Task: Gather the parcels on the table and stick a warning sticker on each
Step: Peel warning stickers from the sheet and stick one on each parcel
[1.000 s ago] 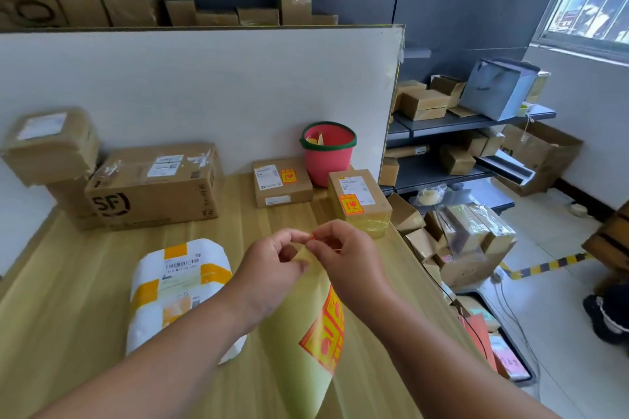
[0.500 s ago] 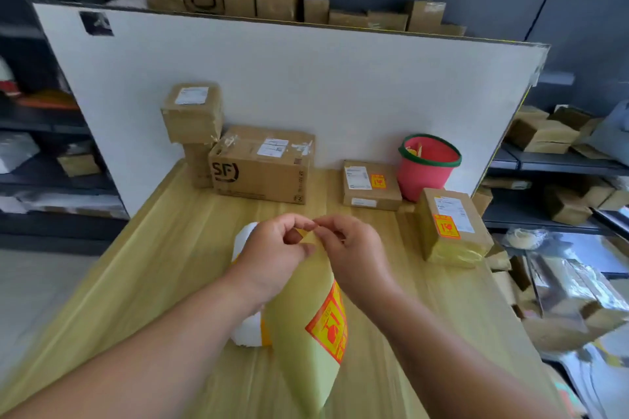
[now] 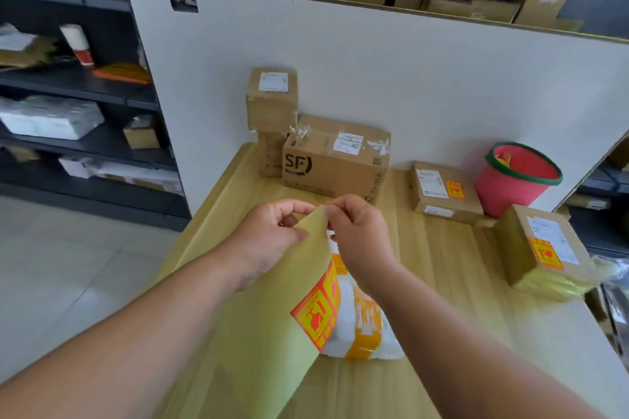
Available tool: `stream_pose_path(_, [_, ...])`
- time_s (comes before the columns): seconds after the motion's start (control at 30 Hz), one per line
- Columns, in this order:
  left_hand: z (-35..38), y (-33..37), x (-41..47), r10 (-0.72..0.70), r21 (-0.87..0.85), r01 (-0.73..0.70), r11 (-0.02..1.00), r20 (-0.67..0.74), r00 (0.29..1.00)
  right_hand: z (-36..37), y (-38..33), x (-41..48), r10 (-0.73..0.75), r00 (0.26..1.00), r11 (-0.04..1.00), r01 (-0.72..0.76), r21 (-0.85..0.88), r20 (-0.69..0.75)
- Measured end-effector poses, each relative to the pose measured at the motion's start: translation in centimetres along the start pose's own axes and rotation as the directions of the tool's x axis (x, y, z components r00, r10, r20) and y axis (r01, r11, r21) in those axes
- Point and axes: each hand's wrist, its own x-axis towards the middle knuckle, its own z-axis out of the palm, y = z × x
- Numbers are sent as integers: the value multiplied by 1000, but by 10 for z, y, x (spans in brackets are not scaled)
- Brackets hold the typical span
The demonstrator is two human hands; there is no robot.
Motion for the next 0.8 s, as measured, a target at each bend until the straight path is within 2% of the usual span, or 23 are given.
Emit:
stream_pose_path(0.17, [-41, -33, 25, -140, -47, 139, 989, -26, 990, 37, 6, 23, 242, 970, 957, -234, 173, -26])
stream_pose_path(0.27, [-58, -53, 39, -206, -62, 203, 977, -41, 978, 53, 12, 35, 329, 944, 925, -316, 209, -27])
stream_pose_path(0.5, [-79, -87, 68, -320, -143, 313, 939, -23, 947, 72, 24, 61, 435, 898, 883, -412, 227, -62])
stream_pose_path(0.63, [-86, -105, 85, -369, -169, 362, 917, -17, 929, 78, 36, 76, 458, 883, 867, -418, 272, -103])
stream_pose_path(0.8, [-91, -125, 98, -430, -216, 417, 883, -17, 903, 82, 47, 91, 509, 850, 809, -421, 409, -133])
